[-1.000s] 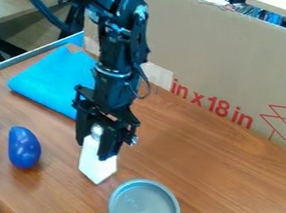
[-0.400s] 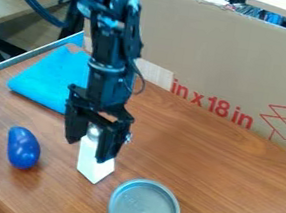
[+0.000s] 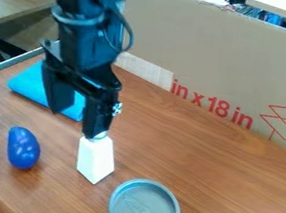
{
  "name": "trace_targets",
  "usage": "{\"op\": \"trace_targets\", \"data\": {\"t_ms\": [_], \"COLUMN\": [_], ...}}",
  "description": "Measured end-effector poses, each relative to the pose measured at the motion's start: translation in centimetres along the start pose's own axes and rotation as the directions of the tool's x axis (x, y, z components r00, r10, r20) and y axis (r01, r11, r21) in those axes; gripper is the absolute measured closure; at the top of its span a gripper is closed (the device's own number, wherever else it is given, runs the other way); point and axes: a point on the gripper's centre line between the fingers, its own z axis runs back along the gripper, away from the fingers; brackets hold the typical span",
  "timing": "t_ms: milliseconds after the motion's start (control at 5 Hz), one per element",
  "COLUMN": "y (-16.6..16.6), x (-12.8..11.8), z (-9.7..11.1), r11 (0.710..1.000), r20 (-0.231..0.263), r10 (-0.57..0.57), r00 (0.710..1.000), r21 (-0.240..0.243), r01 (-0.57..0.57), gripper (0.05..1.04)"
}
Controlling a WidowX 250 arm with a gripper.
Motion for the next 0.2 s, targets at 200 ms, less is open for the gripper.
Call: {"op": "trace_targets", "data": {"t_ms": [200], "y": [-0.47], "x": [-1.72], "z": [1.81], "r11": [0.999], "r20": [0.011], "r10": [-0.04], "r00": [0.999], "r21": [0.0], "r01": [0.04], "gripper": [0.081]}}
